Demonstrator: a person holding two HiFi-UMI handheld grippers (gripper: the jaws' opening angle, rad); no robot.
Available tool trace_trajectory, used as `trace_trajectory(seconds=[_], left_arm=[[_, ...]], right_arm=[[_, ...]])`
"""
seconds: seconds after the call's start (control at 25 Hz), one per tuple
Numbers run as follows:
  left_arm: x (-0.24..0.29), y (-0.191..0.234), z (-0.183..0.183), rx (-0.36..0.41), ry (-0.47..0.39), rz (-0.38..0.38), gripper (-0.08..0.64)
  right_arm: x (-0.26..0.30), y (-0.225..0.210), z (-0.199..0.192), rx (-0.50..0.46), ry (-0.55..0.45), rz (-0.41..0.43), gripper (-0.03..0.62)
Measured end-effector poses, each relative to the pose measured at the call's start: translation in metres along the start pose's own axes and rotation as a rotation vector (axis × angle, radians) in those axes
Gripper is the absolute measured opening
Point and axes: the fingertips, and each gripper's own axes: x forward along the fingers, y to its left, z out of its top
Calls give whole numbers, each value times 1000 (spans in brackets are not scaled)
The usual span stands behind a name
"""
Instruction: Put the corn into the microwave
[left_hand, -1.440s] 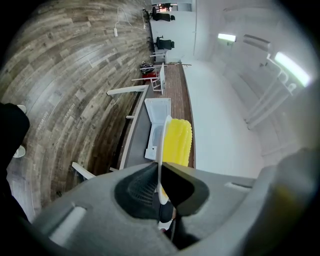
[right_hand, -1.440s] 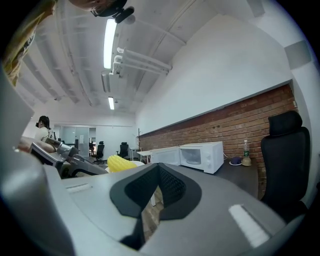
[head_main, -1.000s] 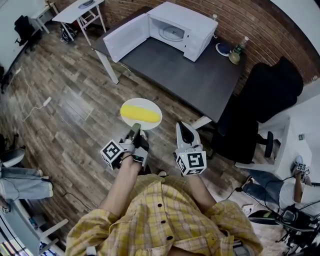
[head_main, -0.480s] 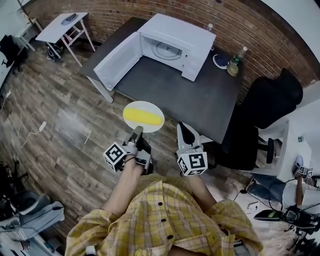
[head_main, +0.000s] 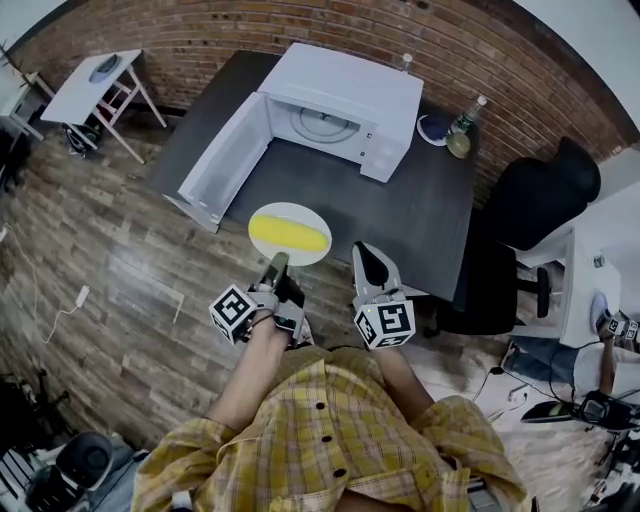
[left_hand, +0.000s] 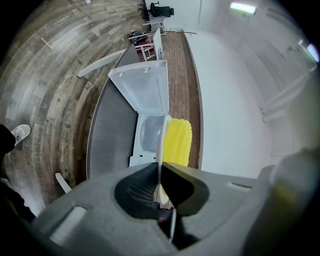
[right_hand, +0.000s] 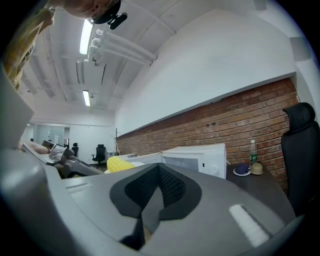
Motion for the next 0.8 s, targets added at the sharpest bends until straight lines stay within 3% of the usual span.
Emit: trace_trajectory(seconds=[0.36, 0.8], left_arm=[[36, -9, 29, -8, 56, 7, 15], [84, -2, 46, 39, 80, 36, 15]], right_arm=[[40, -10, 7, -4, 3, -74, 3], [83, -34, 2, -15, 1, -75, 3]])
